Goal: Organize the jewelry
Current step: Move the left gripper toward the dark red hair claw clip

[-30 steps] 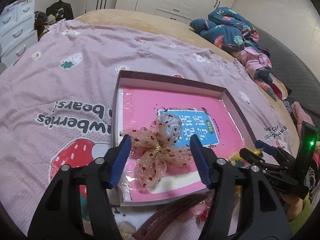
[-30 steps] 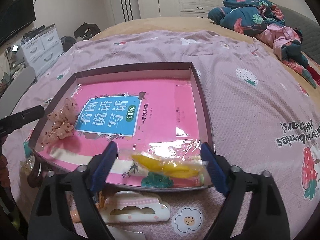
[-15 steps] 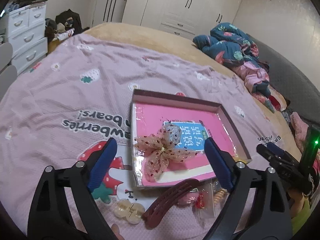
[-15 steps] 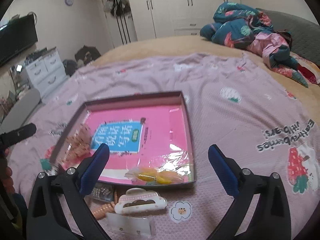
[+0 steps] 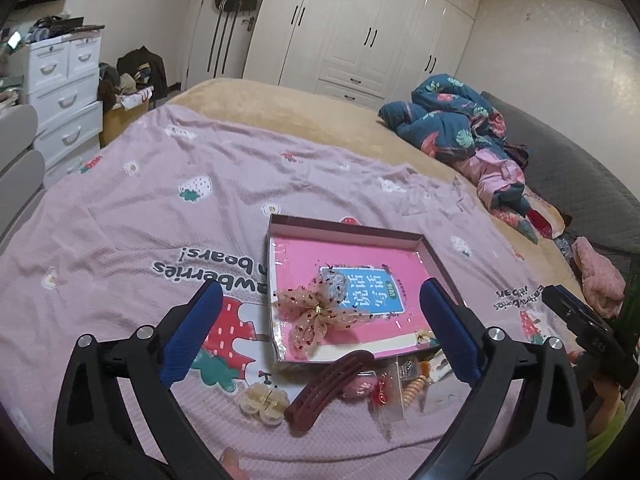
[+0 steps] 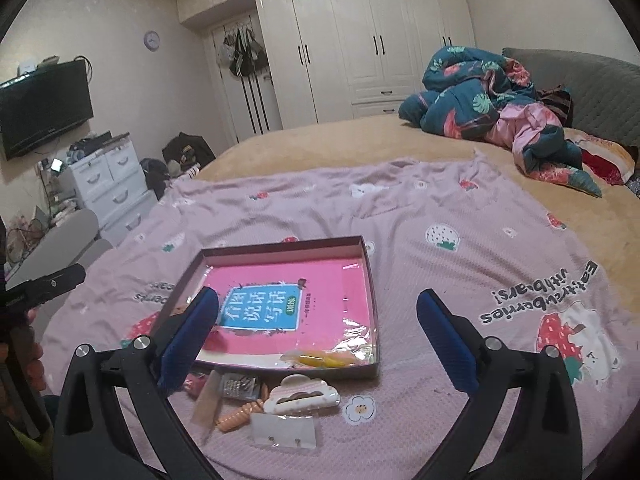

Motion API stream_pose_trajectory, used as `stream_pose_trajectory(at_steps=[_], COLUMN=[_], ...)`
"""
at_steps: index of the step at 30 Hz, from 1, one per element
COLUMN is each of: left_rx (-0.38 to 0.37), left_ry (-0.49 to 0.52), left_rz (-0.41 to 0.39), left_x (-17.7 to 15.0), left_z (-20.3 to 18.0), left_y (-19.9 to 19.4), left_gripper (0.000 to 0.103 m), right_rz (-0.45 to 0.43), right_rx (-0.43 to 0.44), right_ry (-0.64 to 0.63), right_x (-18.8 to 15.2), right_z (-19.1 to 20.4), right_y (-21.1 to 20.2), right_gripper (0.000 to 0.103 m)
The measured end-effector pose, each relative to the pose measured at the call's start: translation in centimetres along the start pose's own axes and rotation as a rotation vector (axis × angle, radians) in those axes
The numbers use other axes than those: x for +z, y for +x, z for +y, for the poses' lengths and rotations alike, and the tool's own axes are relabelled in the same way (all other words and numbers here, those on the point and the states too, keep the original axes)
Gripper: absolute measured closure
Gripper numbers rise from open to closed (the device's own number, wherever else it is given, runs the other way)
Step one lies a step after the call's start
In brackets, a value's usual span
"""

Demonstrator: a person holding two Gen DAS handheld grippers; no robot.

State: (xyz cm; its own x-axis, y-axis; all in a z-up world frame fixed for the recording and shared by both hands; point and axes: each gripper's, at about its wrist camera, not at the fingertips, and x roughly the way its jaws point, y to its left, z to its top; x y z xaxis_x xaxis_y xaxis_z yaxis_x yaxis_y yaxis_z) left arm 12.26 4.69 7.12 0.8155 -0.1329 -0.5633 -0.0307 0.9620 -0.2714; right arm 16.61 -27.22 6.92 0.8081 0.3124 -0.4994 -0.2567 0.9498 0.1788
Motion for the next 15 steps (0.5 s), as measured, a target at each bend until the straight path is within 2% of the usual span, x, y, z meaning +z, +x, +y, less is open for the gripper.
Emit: stream_pose_trajectory(at_steps=[15], left_rx=[-0.013], left_ry=[0.034], left_rz=[-0.040], left_x=[-0.8], left_z=[-0.9], left_y=[-3.9], left_gripper=[0.009], right_rz=[-0.058], right_rx=[0.042], right_ry=[-0.033], right_x=[-0.2], right_z=[1.4], right_y=[-5.4], right_gripper=[0.004])
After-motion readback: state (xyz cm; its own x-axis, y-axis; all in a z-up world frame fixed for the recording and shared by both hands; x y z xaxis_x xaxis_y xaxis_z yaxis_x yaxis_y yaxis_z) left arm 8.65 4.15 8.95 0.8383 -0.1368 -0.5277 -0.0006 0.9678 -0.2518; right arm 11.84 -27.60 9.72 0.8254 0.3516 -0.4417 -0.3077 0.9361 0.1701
